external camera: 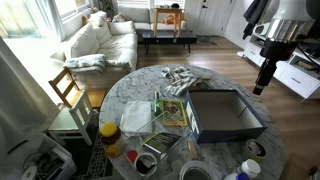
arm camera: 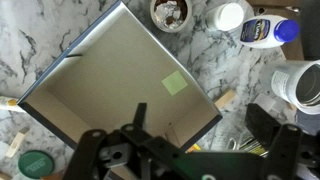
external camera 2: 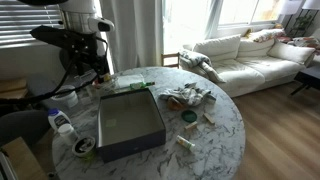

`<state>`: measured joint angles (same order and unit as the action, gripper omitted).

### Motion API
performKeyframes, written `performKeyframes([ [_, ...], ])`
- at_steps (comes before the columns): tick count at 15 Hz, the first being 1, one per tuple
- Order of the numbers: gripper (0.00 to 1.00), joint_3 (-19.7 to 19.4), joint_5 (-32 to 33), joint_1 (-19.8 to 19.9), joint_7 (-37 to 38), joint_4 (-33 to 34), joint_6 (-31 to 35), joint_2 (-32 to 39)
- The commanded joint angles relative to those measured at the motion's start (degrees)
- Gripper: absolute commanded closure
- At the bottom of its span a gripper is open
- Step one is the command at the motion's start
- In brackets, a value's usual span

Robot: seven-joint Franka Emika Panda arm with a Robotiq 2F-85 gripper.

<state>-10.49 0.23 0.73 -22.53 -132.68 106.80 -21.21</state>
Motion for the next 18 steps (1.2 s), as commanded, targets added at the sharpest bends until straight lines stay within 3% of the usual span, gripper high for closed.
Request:
performKeyframes([
  [1, 0.0, 0.59, -0.22, 0.65, -0.18, 0.09, -0.11, 0.06],
  [9, 0.0, 0.64, -0.42, 0.73, 0.48, -0.53, -0.61, 0.31],
  [15, 0.0, 4.86, -4.95, 1.55, 20.26, -12.36, 1.17, -2.86],
  [18, 0.0, 7.33, -7.34, 1.94, 30.05, -19.22, 6.24, -3.96],
])
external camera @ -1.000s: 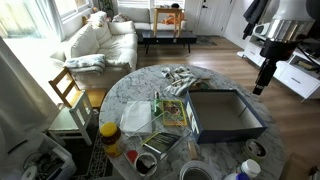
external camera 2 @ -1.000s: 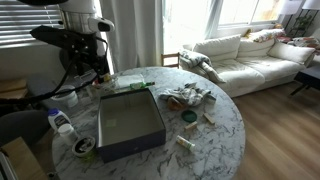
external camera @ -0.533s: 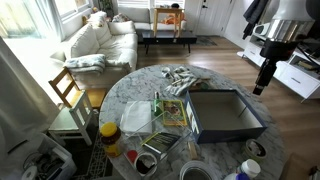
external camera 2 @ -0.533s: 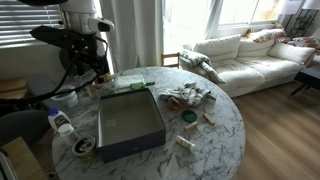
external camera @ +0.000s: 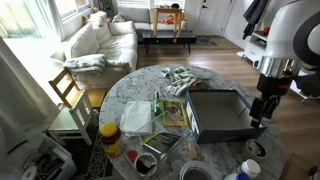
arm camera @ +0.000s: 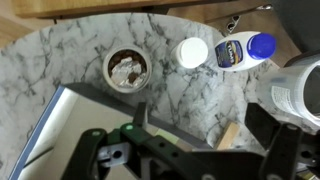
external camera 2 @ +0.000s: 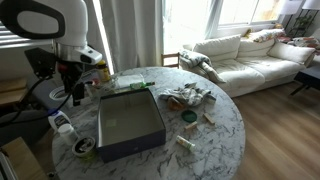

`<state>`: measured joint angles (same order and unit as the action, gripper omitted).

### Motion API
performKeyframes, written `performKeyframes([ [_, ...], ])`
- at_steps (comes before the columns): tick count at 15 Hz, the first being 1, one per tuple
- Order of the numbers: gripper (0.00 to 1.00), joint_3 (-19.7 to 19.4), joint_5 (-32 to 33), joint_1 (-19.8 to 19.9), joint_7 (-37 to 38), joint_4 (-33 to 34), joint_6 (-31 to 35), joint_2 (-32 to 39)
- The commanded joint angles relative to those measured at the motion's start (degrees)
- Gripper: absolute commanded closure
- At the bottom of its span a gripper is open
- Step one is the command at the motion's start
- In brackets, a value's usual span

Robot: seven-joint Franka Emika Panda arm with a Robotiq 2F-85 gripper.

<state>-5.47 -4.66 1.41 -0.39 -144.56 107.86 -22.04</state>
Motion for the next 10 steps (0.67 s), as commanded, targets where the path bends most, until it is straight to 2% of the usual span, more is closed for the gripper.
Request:
performKeyframes([
  [1, 0.0, 1.45, -1.01, 0.78, 2.85, -1.97, 1.36, -0.23],
  [6, 0.0, 1.95, -1.09, 0.8, 3.46, -2.1, 2.09, -0.21],
  [10, 0.0, 1.91, -3.56, 1.59, 8.33, -4.82, 4.99, 4.96],
])
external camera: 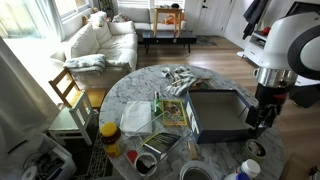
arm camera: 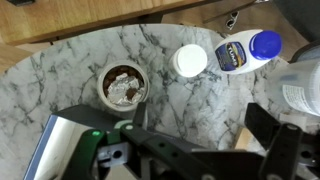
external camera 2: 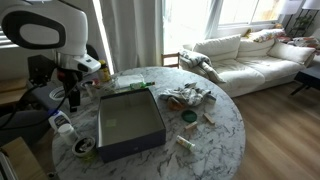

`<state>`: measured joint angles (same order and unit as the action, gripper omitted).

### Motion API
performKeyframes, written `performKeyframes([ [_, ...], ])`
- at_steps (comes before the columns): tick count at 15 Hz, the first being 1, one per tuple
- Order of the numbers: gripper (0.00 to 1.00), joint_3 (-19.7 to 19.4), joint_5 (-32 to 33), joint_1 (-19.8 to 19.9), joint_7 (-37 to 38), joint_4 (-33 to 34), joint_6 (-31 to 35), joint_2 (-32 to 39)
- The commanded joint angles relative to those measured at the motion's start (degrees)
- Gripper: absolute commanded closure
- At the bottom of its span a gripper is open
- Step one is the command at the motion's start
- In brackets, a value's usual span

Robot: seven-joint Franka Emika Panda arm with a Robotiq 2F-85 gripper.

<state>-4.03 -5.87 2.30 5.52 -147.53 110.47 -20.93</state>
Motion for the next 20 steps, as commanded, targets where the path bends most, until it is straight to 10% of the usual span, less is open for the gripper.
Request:
performKeyframes([
  [1, 0.0, 0.49, -3.12, 0.67, 2.84, -2.22, 2.6, 4.97],
  [11, 0.0, 0.57, -11.83, 0.08, 2.03, -4.13, 6.13, 15.49],
  [15, 0.3, 0.6, -13.2, 0.24, 2.25, -3.58, 5.35, 17.27],
  [16, 0.12, 0.64, -12.71, 0.24, 2.15, -3.5, 4.79, 17.87],
  [20, 0.0, 1.21, -13.21, -0.21, 2.02, -3.67, 5.25, 19.72],
])
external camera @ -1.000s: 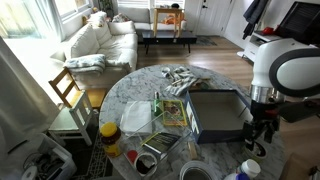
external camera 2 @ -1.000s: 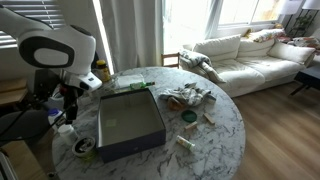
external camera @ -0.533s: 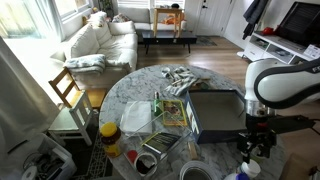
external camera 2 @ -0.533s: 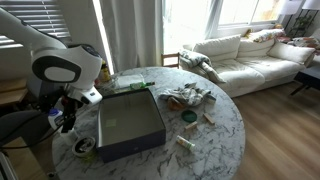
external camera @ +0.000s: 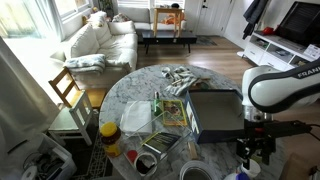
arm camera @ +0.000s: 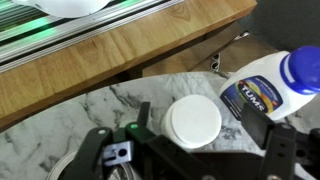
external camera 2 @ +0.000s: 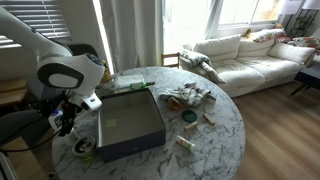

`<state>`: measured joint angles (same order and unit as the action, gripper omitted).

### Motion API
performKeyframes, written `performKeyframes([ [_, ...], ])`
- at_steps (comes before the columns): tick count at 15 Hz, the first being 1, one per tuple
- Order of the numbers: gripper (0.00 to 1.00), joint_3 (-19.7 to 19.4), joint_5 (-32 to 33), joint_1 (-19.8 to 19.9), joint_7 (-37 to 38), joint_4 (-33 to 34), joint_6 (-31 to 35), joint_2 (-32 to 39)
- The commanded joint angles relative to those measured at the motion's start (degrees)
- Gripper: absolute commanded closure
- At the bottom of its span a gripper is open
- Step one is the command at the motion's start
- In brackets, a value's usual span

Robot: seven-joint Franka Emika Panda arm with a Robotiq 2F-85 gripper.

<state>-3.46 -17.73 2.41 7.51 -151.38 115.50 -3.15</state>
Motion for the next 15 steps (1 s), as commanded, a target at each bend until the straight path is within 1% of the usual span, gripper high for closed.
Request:
performKeyframes([
  [1, 0.0, 0.78, -1.34, -0.36, 0.15, 0.21, 0.22, 2.31],
  [6, 0.0, 0.98, -1.14, -0.27, 0.41, 0.12, 0.66, 4.21],
  [7, 0.01, 0.96, -1.22, -0.25, 0.43, 0.14, 0.7, 4.55],
  [9, 0.26, 0.93, -1.23, -0.22, 0.67, 0.18, 0.99, 5.19],
  [10, 0.3, 0.88, -1.35, -0.16, 0.71, 0.26, 0.99, 5.35],
  [11, 0.38, 0.85, -1.38, -0.12, 0.87, 0.35, 0.95, 5.46],
  [12, 0.48, 0.78, -1.28, -0.05, 1.14, 0.61, 0.39, 4.95],
  [15, 0.7, 0.56, -0.68, 0.16, 1.66, 1.86, -1.32, 3.32],
])
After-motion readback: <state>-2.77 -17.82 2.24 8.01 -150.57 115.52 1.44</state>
